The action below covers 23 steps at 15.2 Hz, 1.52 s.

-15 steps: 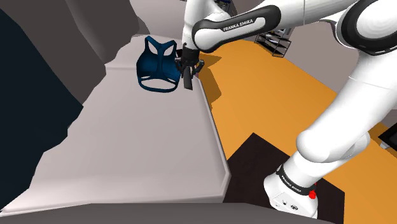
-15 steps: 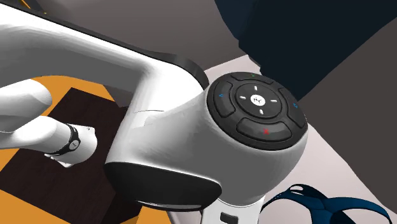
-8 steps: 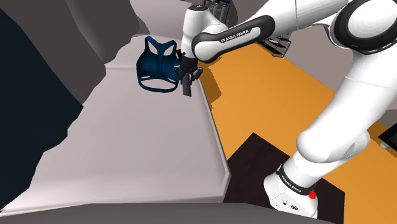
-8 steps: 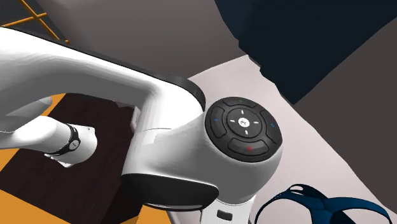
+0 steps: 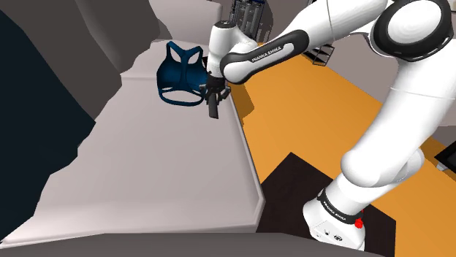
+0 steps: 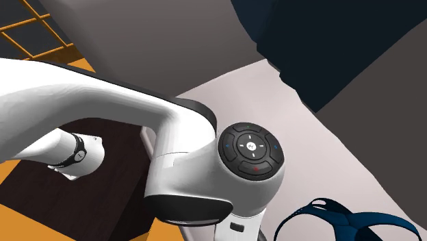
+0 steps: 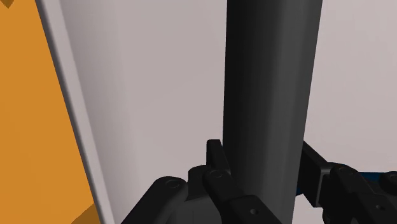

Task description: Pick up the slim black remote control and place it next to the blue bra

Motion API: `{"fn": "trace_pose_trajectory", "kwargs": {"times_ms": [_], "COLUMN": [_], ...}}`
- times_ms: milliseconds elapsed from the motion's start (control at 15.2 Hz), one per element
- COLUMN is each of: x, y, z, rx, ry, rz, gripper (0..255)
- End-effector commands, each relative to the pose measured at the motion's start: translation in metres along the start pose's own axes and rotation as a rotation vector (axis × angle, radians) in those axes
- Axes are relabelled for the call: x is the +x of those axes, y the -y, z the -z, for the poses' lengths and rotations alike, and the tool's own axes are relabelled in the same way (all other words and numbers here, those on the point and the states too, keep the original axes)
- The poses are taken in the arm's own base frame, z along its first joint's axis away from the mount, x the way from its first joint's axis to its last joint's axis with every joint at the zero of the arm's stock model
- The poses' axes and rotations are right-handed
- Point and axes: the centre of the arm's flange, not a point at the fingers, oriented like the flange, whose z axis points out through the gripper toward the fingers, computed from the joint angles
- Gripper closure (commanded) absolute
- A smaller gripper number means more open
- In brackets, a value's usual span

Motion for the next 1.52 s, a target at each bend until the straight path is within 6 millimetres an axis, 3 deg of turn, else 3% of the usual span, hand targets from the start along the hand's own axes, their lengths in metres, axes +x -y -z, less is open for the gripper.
{"fn": "trace_pose_trajectory", "kwargs": {"times_ms": [0,858,1386,1452], "x": [-0.003,-0.018,-0.018,-0.018], "y": [0.001,0.004,0.004,0.004], "z": [-0.012,-0.079,-0.079,-0.079], "rx": [0.001,0.001,0.001,0.001], "ry": [0.0,0.0,0.0,0.0], "rz": [0.0,0.0,0.0,0.0], "gripper": [255,255,255,0]}}
